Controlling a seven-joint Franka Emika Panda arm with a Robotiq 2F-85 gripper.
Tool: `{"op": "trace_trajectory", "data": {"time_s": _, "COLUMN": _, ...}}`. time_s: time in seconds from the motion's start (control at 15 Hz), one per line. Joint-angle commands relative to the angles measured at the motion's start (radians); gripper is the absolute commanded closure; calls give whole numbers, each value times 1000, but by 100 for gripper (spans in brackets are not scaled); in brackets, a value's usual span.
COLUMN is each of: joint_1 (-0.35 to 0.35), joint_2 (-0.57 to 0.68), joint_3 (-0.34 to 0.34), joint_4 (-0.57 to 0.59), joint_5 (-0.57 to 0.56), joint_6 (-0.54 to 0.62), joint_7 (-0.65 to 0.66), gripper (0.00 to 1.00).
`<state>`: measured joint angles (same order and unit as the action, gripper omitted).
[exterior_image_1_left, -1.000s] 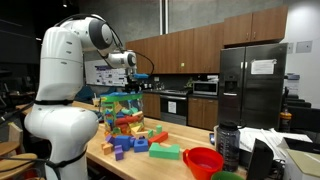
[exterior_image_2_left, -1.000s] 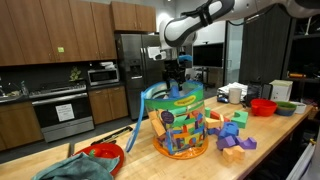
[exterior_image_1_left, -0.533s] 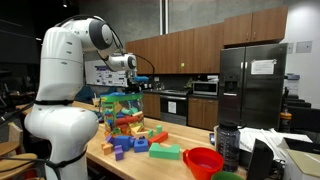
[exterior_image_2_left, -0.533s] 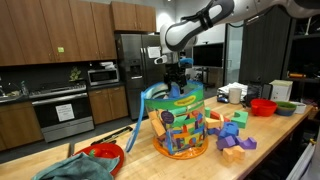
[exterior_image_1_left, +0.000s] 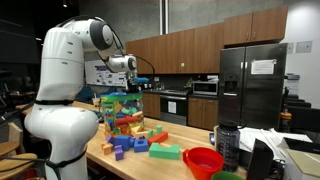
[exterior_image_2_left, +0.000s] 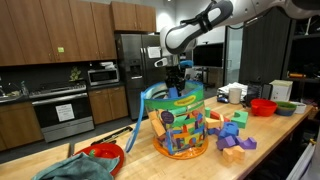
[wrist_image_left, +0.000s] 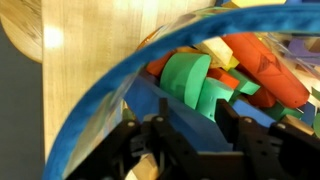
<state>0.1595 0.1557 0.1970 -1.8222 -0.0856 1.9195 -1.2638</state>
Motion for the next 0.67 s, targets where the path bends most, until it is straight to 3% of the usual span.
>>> {"op": "trace_trajectory", "data": {"time_s": 0.0, "joint_1": -1, "joint_2": -8, "joint_3": -4, "joint_4": -7, "joint_5": -18, "joint_6": 4, "joint_7": 17, "gripper": 79}}
{"op": "trace_trajectory", "data": {"time_s": 0.2, "joint_1": -1, "joint_2": -7, "joint_3": -6, "joint_4": -4, "joint_5": -19, "joint_6": 2, "joint_7": 15, "gripper": 99}}
{"op": "trace_trajectory", "data": {"time_s": 0.6, "joint_1": -3, "joint_2": -3, "joint_3": -9, "joint_4": 20, "joint_5": -22, "joint_6": -17, "joint_7": 9, "gripper": 100}}
